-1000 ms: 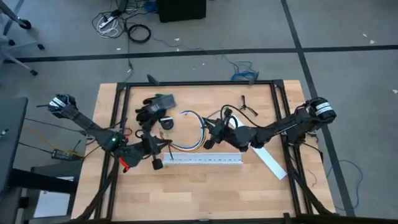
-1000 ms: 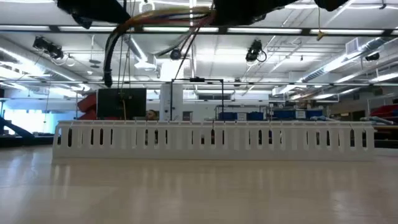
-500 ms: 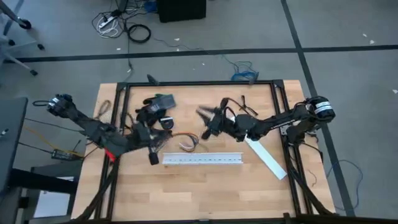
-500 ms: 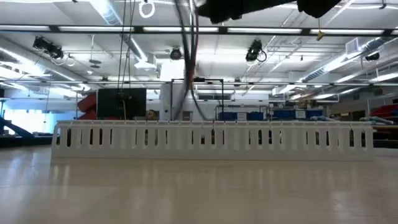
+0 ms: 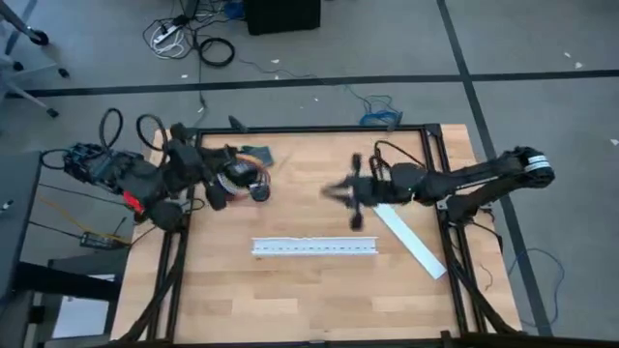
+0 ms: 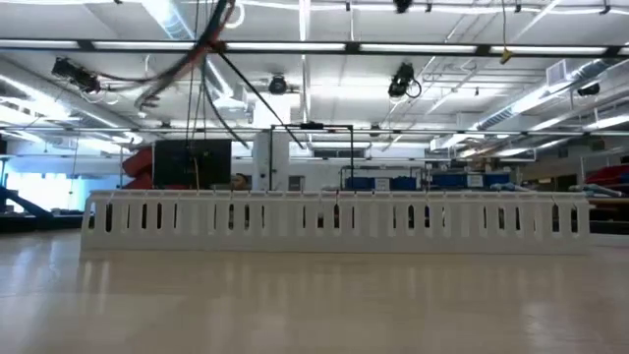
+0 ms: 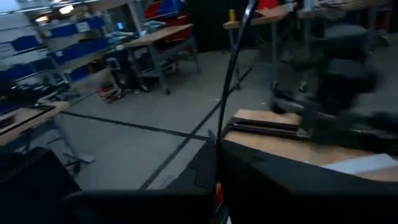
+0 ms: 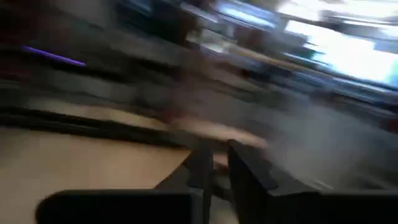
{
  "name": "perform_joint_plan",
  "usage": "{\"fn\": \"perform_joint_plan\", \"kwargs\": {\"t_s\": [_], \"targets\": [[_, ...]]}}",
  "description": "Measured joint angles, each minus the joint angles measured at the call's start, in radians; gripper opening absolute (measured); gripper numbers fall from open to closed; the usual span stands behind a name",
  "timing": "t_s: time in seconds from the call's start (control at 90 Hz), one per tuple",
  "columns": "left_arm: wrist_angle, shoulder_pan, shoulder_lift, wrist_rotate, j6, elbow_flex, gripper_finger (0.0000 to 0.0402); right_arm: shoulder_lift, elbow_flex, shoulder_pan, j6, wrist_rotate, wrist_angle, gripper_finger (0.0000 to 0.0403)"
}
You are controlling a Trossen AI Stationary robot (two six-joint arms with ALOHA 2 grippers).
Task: Ziptie cables
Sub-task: Put the zip tied cable wires into the white cable duct
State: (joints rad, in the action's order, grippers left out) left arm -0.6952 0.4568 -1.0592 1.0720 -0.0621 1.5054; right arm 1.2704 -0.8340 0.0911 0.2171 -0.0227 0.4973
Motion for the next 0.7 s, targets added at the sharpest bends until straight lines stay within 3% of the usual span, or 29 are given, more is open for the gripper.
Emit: {"fn": "perform_joint_plan", "kwargs": {"t_s": [0.111, 0.211, 0.367, 0.589, 0.7], "targets": [[0.082, -0.051, -0.021, -0.006, 0.014, 0.000, 0.0000, 0.081, 0.036, -0.023, -0.014, -0.056, 0.100, 0.0025], [0.151, -0.096, -0.042, -0.059, 0.065, 0.007, 0.0000, 0.172, 0.023, -0.049, -0.020, -0.076, 0.135, 0.0052], [0.149, -0.138, -0.061, -0.112, 0.074, 0.047, 0.0000, 0.272, -0.066, -0.074, -0.067, -0.097, 0.124, 0.0139], [0.118, -0.145, -0.062, -0.120, 0.063, 0.048, 0.0000, 0.339, -0.163, -0.068, -0.068, -0.287, 0.042, 0.0284], [0.095, -0.145, -0.065, -0.120, 0.060, 0.048, 0.0000, 0.349, -0.206, -0.067, -0.092, -0.267, -0.044, 0.0334]]}}
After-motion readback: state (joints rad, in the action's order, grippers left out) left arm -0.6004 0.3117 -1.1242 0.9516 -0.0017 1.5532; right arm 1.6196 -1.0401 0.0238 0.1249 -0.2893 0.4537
